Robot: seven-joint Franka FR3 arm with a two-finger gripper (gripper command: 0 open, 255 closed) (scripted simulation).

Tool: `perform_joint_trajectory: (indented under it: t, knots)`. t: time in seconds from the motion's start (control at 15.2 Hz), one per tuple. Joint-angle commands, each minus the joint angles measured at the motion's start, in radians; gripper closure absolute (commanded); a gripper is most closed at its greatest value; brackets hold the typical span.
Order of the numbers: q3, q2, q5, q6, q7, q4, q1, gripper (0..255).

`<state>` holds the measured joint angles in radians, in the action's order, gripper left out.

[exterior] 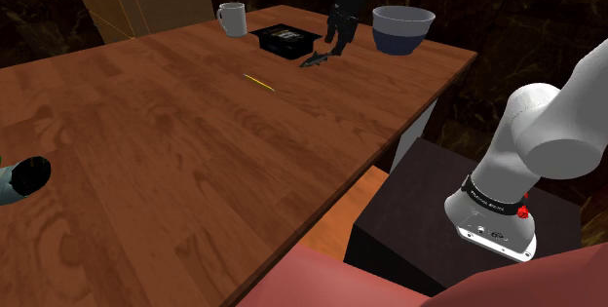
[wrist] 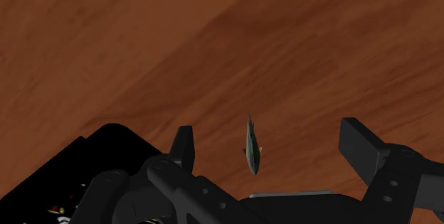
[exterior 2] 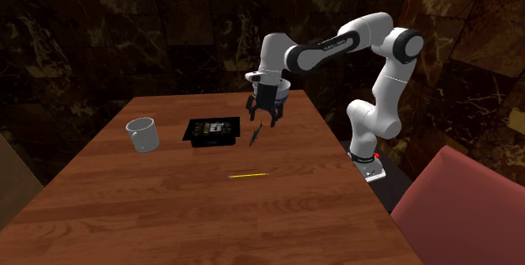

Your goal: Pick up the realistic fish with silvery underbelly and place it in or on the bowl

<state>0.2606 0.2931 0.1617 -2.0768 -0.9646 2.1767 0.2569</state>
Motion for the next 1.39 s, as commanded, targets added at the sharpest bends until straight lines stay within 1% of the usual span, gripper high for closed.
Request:
perform_joint_trajectory:
  t: [0.0, 0.53, 0.99, 1.06, 1.32]
  knots:
    - [0.020, -0.049, 0.043, -0.010, -0.120, -0.044, 0.030, 0]
    - [0.015, -0.094, 0.069, -0.107, -0.136, 0.010, 0.041, 0]
    - [0.015, -0.094, 0.069, -0.107, -0.136, 0.009, 0.041, 0]
    - [0.015, -0.094, 0.069, -0.107, -0.136, 0.009, 0.041, 255]
    - [0.015, -0.093, 0.069, -0.106, -0.136, 0.009, 0.041, 255]
